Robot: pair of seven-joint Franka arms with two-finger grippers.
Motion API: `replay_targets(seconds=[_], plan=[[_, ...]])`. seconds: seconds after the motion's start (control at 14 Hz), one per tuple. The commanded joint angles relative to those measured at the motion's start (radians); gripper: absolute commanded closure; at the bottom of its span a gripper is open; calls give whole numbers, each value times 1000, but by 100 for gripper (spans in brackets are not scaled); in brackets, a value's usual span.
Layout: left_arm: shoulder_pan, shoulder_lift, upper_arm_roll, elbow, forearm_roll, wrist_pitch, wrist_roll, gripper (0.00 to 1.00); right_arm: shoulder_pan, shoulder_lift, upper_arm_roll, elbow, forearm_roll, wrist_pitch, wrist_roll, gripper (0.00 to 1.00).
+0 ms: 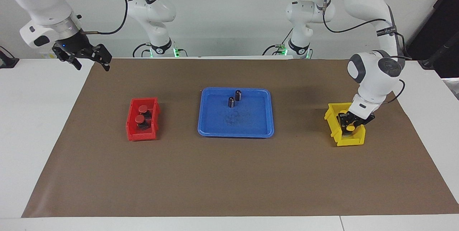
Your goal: Sort red and yellow buttons by color
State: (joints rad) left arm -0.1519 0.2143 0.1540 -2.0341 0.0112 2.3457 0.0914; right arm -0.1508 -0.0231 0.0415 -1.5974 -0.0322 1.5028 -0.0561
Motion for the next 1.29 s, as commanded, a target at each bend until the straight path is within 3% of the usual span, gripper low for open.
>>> replay_targets(seconds=[0.0, 0.57, 0.71, 0.79, 1.07, 1.21], plan=[[-5, -1, 1, -8, -8, 18, 16, 54, -10, 0, 8, 4, 15, 10, -13, 0], [2, 11, 1, 55, -10, -23, 14, 31, -10, 0, 8, 4, 15, 8, -13, 0], [-1, 5, 1, 135, -8, -141, 17, 16, -10, 0, 8, 4, 17, 7, -13, 0], [-5, -1, 1, 188, -8, -226, 27, 0, -12, 0, 8, 4, 15, 7, -13, 0], [-26, -52, -19, 415, -16, -549, 56, 0, -12, 0, 8, 4, 17, 7, -13, 0], [-29, -110, -18, 462, -66, -664, 44, 0, -12, 0, 8, 4, 17, 7, -13, 0]])
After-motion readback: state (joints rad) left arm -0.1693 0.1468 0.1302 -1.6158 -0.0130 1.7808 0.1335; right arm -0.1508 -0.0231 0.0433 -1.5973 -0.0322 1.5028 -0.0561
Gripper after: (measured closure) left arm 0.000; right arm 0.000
